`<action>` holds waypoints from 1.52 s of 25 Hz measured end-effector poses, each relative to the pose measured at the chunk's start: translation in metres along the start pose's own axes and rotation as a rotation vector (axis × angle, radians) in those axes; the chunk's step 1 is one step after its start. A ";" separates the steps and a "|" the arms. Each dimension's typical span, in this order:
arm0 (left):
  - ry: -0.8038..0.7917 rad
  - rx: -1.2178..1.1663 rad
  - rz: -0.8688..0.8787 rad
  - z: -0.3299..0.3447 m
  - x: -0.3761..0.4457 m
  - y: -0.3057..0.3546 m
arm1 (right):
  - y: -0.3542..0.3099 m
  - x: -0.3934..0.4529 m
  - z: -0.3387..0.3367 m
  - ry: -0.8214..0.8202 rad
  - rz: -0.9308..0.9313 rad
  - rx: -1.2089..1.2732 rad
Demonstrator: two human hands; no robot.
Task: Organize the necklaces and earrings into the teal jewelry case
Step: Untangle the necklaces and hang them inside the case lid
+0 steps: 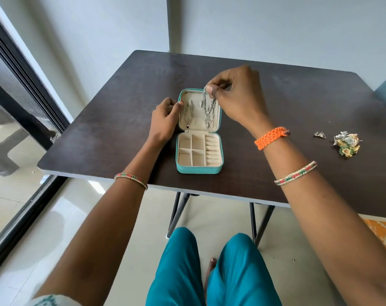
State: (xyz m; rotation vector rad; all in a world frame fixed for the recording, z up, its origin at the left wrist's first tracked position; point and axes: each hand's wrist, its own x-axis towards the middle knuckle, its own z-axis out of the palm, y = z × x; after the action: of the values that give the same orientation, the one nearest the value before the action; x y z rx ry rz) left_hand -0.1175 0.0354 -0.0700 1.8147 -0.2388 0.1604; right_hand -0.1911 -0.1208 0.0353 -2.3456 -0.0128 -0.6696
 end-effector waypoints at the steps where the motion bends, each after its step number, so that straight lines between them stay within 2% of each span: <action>1: 0.000 -0.033 0.020 -0.001 -0.001 0.001 | -0.001 -0.001 0.002 -0.003 0.002 -0.003; 6: 0.016 -0.092 0.135 -0.003 -0.003 0.001 | -0.003 -0.005 0.012 0.047 0.019 -0.013; 10: 0.019 -0.109 0.156 -0.003 -0.005 0.002 | -0.002 -0.005 0.026 0.076 -0.017 0.008; 17: 0.023 -0.143 0.166 -0.004 -0.006 0.004 | 0.015 -0.002 0.044 0.046 -0.139 -0.163; 27: 0.066 -0.120 0.225 -0.001 -0.005 0.000 | 0.034 -0.007 0.061 0.343 -0.302 -0.488; 33: 0.068 -0.068 0.264 0.000 -0.009 0.004 | 0.037 -0.012 0.062 0.424 -0.309 -0.592; 38: 0.070 -0.052 0.291 -0.001 -0.008 0.004 | 0.036 -0.011 0.062 0.433 -0.290 -0.543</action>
State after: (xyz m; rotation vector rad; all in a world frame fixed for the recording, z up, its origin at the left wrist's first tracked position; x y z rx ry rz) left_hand -0.1264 0.0358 -0.0683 1.7124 -0.4530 0.4176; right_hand -0.1656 -0.1078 -0.0310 -2.6754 0.0260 -1.4677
